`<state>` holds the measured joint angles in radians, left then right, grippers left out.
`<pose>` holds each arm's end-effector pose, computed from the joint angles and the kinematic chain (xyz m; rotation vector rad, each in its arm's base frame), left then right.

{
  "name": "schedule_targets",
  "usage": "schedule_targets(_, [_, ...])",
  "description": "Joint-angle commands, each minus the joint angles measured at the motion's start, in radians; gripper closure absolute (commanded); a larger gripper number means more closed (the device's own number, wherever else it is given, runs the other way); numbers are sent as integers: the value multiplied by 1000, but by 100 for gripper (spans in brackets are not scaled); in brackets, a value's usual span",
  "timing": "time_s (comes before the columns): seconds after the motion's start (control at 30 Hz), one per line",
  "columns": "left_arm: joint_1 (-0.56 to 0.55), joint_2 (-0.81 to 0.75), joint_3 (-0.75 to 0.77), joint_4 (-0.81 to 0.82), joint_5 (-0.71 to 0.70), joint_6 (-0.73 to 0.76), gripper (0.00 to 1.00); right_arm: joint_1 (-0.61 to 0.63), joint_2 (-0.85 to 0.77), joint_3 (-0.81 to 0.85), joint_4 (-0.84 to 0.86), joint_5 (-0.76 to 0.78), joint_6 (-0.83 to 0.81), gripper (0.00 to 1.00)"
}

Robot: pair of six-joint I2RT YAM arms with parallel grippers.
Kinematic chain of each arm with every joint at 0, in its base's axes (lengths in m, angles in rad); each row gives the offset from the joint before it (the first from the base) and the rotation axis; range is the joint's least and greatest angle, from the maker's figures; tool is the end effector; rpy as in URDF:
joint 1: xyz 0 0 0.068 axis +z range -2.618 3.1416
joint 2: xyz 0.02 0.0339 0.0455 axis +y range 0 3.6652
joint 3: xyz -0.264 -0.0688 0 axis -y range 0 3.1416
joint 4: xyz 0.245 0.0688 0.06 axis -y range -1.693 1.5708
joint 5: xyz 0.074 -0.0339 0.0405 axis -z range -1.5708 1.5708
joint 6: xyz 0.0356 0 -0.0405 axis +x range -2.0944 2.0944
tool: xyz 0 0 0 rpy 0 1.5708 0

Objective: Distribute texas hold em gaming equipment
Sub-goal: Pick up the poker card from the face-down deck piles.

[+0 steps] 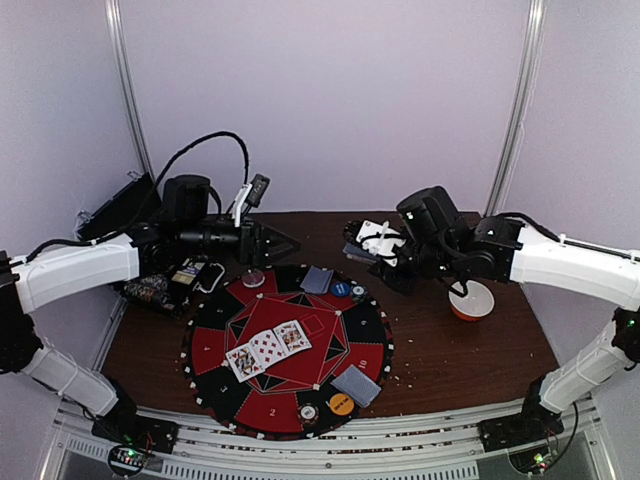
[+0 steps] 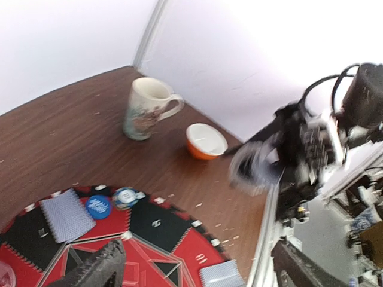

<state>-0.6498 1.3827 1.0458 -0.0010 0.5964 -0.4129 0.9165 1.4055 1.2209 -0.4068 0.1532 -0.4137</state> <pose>0.2421 -0.2091 0.3142 0.6740 1.9494 -1.2576 0.1985 0.2499 0.3270 -1.2607 1.7502 0.1255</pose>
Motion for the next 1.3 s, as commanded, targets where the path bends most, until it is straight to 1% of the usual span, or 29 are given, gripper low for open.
schedule_targets(0.0, [-13, 81, 64, 101, 148, -84, 8, 55, 39, 45, 55, -1, -30, 71])
schedule_targets(0.13, [-42, 114, 81, 81, 163, -42, 3, 86, 80, 66, 63, -5, -40, 71])
schedule_targets(0.23, [-57, 133, 104, 51, 156, -23, 3, 105, 110, 83, 59, -1, -49, 71])
schedule_targets(0.3, [-61, 149, 117, 19, 135, -8, 6, 115, 122, 92, 59, -5, -52, 71])
schedule_targets(0.4, [-68, 167, 142, -33, 96, 25, 14, 125, 137, 105, 64, -13, -56, 71])
schedule_targets(0.47, [-70, 170, 149, -40, 91, 32, 19, 129, 146, 111, 61, -11, -58, 71])
schedule_targets(0.57, [-76, 176, 160, -56, 66, 40, 23, 130, 156, 112, 62, -10, -59, 71])
schedule_targets(0.63, [-79, 183, 176, -101, 19, 65, 31, 132, 158, 112, 64, -11, -58, 71])
schedule_targets(0.7, [-79, 190, 195, -150, -7, 96, 42, 131, 155, 111, 65, -7, -56, 71])
schedule_targets(0.73, [-79, 188, 200, -169, -17, 107, 45, 131, 154, 108, 66, -4, -54, 71])
schedule_targets(0.9, [-79, 140, 193, -189, -59, 127, 65, 130, 138, 90, 66, 18, -56, 71])
schedule_targets(0.97, [-80, 130, 188, -184, -56, 128, 72, 131, 137, 84, 65, 22, -55, 71])
schedule_targets(1.07, [-79, 127, 183, -181, -14, 132, 83, 130, 137, 83, 64, 26, -51, 71])
schedule_targets(1.2, [-79, 119, 176, -171, 34, 136, 100, 127, 134, 83, 63, 35, -50, 71])
schedule_targets(1.27, [-79, 109, 172, -171, 27, 141, 100, 124, 133, 82, 61, 38, -49, 71])
